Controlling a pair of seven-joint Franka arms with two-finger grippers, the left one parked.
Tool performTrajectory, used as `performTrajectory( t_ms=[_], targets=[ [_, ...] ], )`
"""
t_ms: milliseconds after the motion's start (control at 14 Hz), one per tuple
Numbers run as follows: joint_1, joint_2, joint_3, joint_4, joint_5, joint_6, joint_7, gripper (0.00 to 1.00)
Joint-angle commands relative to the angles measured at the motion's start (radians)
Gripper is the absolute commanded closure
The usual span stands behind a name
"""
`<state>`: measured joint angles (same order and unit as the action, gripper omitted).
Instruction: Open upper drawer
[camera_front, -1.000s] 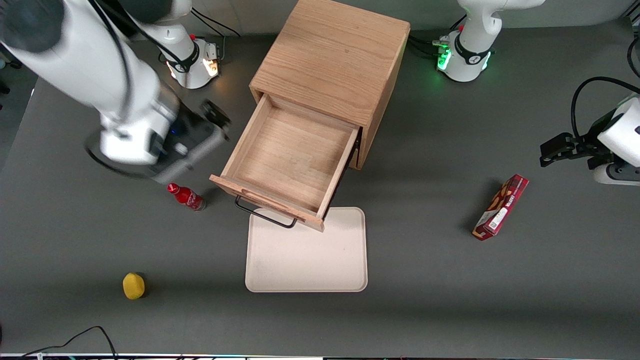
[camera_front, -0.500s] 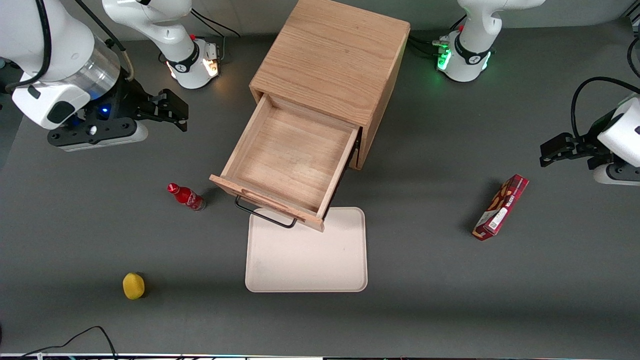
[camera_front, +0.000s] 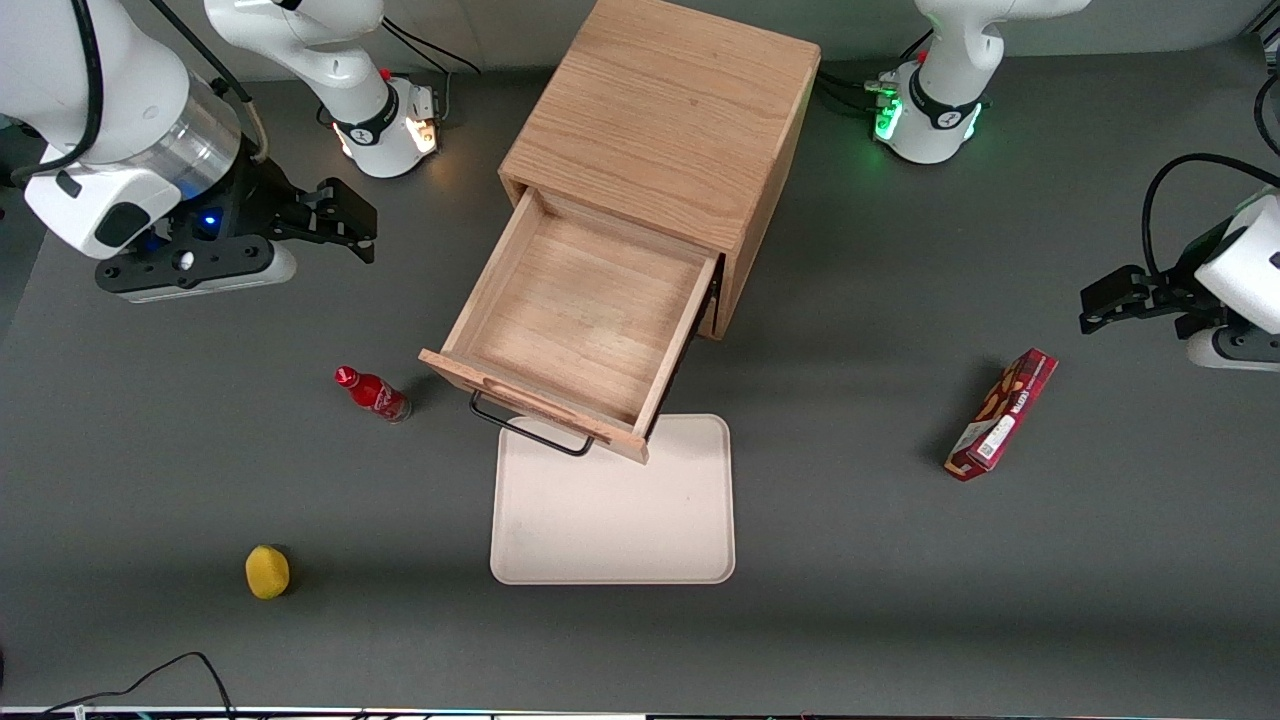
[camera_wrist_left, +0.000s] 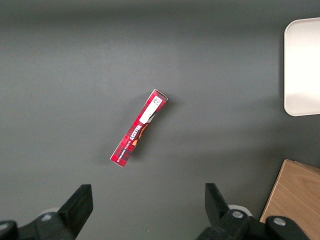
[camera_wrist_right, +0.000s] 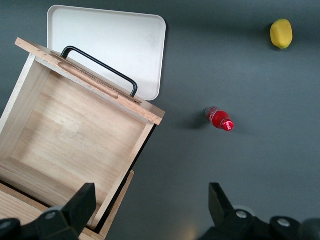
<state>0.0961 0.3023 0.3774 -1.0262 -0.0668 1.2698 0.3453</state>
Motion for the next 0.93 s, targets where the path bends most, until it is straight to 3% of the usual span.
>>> performTrajectory(
  t_ms=[0, 857],
  targets=[
    [-0.006, -0.037, -0.046, -0.045, 0.027, -0.086, 0.229, 0.00],
    [-0.013, -0.046, -0.052, -0.045, 0.016, -0.083, 0.221, 0.00]
  ],
)
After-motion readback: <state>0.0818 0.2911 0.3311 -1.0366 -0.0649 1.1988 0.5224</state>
